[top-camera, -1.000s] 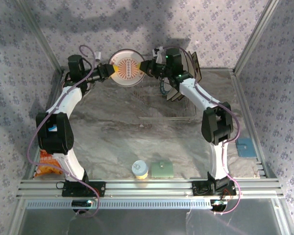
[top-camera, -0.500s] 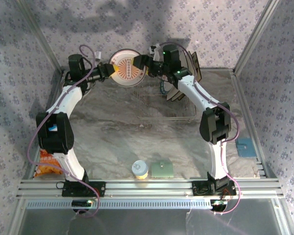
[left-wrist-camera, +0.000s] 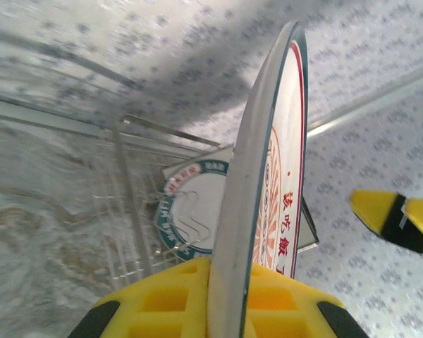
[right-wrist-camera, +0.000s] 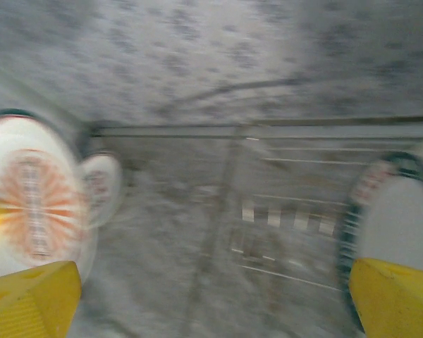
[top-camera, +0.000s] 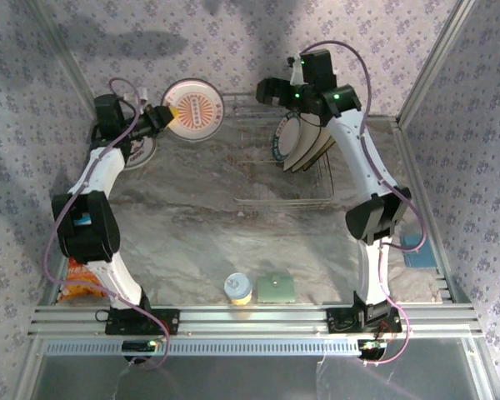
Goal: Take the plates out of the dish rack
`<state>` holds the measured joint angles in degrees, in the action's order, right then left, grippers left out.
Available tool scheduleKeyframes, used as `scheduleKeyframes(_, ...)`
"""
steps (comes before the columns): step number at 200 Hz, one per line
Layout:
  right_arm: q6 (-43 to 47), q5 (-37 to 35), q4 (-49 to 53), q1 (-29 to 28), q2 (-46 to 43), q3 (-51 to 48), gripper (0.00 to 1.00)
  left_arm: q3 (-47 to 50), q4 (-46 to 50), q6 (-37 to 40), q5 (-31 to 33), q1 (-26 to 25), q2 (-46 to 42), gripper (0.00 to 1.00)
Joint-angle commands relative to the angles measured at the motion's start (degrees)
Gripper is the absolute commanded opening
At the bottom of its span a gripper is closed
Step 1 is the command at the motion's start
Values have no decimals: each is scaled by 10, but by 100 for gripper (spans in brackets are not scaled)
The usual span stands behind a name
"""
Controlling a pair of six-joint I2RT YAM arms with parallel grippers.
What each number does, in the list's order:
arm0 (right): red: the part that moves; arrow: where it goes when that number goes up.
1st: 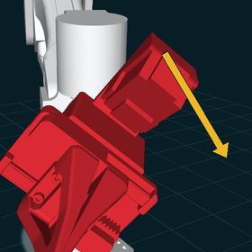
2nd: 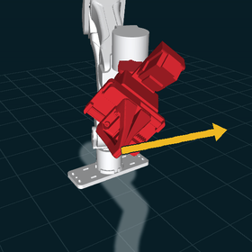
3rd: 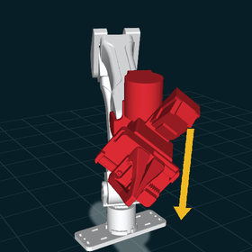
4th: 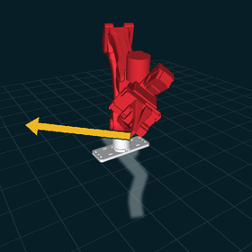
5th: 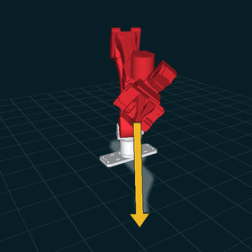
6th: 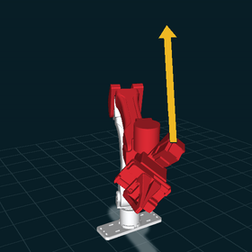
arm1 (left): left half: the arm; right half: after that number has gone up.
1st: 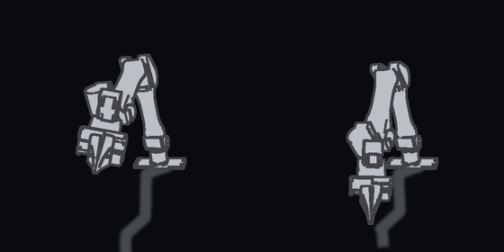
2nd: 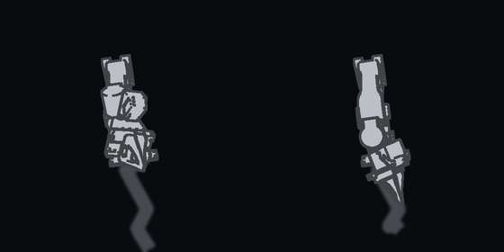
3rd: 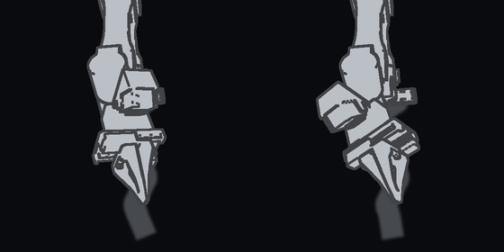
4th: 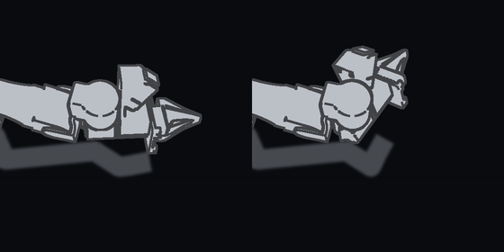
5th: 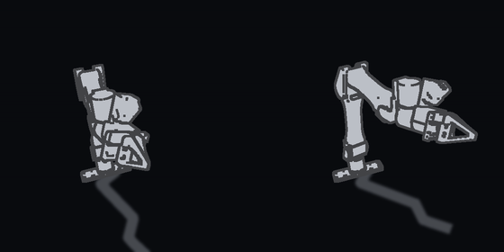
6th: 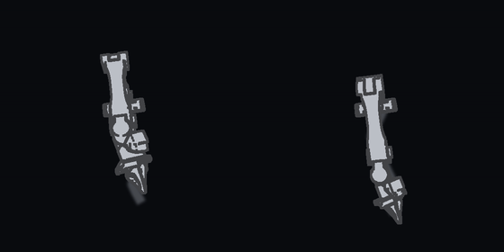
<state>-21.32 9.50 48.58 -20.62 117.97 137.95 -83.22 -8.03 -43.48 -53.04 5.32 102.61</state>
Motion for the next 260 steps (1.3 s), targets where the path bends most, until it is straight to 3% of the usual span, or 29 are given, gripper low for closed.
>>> scheduleKeyframes(1,81,-178,119,11,-37,-1,100,10,4,12,38,33,-48,0)
scheduleKeyframes(18,100,-229,134,29,-61,-18,100,25,19,24,73,55,-65,0)
scheduleKeyframes(55,123,-270,149,75,-95,-47,100,54,45,47,145,94,-97,0)
scheduleKeyframes(123,127,-250,117,122,-142,-132,100,100,32,42,232,142,-83,0)
scheduleKeyframes(260,130,-225,85,135,-170,-187,100,9,52,50,317,154,79,0)
